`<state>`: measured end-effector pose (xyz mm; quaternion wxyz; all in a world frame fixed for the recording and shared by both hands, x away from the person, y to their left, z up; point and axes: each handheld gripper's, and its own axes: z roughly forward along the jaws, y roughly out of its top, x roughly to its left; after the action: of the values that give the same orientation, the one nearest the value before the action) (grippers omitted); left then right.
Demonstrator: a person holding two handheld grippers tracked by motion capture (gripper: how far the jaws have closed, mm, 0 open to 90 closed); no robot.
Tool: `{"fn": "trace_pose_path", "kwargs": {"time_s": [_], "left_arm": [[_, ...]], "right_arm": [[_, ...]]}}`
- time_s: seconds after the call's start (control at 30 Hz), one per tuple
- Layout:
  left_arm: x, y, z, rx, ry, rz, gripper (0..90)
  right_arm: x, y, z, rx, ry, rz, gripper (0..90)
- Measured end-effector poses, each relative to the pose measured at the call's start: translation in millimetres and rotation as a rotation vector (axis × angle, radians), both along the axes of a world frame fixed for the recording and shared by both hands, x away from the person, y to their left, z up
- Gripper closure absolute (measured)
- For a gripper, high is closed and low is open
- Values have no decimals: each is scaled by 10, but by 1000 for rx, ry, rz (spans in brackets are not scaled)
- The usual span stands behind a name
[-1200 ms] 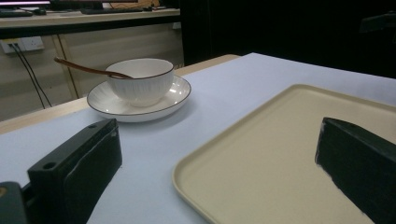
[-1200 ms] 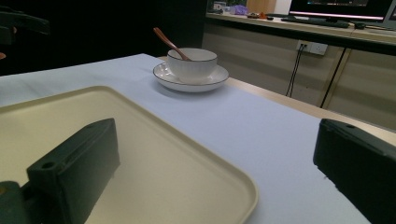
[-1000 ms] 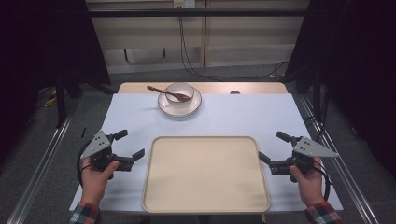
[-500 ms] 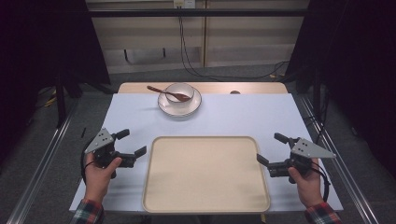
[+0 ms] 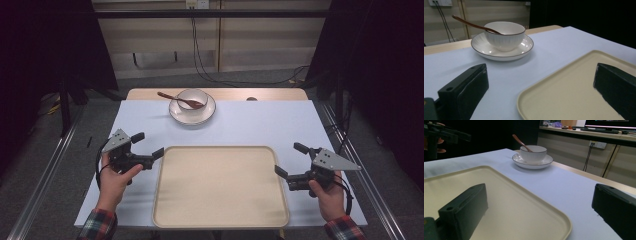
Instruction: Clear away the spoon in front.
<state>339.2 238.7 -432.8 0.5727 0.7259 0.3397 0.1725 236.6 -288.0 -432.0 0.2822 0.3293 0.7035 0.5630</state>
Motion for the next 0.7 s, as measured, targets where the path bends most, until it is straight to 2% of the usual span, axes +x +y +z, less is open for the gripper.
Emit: {"fn": "trace_pose_path", "kwargs": {"time_s": [0.07,0.23,0.37,0.4,0.5,0.6,0.7], "left_arm": [[37,-7,19,-11,10,44,0],[206,-34,28,-14,28,79,0],[386,-68,-44,-51,33,109,0],[386,-68,-44,-51,33,109,0],[468,-82,-64,-86,30,134,2],[573,-110,-59,-71,21,147,21],[623,-131,-51,-65,14,154,29]], "right_arm": [[31,5,-9,5,4,-7,1],[54,3,-18,-3,6,6,2],[60,6,-23,-1,10,28,2],[54,12,-27,-7,15,24,2],[44,15,-29,-16,21,36,3],[12,10,-17,-20,27,52,2],[8,11,-19,-16,17,41,2]]}}
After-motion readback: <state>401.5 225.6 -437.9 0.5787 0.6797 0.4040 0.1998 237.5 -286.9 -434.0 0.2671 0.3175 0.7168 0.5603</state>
